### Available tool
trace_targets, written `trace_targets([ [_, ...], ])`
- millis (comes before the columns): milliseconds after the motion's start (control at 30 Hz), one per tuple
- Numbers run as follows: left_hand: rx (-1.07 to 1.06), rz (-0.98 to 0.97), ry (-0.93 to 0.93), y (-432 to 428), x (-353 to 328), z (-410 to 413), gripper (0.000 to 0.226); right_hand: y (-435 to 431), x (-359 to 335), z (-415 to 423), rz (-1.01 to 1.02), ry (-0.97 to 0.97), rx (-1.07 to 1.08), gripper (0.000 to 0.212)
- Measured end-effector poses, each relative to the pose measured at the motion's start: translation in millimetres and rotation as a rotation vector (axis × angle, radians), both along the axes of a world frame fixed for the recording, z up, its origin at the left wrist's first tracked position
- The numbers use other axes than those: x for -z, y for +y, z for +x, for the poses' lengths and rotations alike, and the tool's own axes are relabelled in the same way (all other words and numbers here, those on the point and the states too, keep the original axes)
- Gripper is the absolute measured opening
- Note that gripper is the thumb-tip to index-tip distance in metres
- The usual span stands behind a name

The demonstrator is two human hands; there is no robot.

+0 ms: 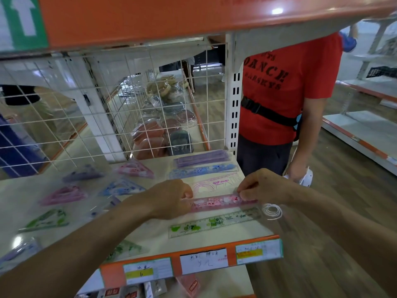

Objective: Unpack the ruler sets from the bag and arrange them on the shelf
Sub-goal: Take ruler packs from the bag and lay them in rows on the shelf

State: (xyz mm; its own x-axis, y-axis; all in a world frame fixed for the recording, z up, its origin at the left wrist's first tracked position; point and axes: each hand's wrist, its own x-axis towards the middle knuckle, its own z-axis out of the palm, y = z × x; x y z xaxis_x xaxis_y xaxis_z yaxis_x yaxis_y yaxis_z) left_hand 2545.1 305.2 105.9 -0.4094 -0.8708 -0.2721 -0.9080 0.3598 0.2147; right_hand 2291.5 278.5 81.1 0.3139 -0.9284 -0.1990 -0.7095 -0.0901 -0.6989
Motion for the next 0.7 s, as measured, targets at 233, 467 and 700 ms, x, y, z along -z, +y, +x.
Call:
trace_targets([
  [233, -0.059, -0.106, -0.058, 10.4, 9.5, -1.0, 0.022, 2.1, -2.3, -0.3, -0.034, 0.066, -0.037, 0.01],
  [467, -0.105, -0.119, -0.055, 13.0, 9.5, 0.7, 0.036, 10.2, -19.6, -18.8, -0.054, 0.198, -0.147, 0.015],
  [700, -0.086, -0.134, -0.042, 12.3, 10.1, 0.5, 0.027, 17.3, -14.4, -16.7, -0.147, 0.258, -0.153, 0.031],
])
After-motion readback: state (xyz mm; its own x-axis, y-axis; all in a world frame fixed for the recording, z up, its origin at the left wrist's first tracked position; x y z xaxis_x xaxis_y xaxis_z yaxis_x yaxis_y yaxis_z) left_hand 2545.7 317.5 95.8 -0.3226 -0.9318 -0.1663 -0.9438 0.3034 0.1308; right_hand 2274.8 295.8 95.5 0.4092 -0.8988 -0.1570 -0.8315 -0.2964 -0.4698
